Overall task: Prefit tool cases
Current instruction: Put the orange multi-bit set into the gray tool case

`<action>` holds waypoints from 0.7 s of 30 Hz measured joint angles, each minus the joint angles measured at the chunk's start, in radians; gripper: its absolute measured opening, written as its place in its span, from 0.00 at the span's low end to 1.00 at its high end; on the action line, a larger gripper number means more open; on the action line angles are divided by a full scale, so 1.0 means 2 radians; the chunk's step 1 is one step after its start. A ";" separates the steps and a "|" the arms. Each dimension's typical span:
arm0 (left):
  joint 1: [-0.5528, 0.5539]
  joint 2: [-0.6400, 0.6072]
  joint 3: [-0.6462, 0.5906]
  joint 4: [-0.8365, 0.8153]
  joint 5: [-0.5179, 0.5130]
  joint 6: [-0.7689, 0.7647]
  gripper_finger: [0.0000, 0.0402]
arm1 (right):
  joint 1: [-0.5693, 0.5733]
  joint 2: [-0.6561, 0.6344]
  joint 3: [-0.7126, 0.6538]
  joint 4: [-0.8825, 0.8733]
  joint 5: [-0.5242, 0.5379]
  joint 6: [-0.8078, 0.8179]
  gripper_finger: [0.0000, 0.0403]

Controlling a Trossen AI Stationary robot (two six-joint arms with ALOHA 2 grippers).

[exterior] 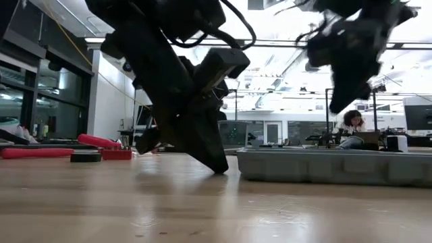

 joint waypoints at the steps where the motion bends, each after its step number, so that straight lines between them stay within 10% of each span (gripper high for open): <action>1: -0.003 0.000 0.000 0.001 -0.007 -0.003 0.00 | 0.008 -0.020 0.000 -0.020 0.013 0.009 0.00; 11: -0.004 0.000 0.000 0.002 -0.038 -0.008 0.00 | 0.092 -0.100 0.000 -0.185 0.071 0.103 0.00; 21: 0.000 0.000 0.000 0.003 -0.041 -0.012 0.00 | 0.109 -0.088 -0.175 0.027 0.015 0.218 0.00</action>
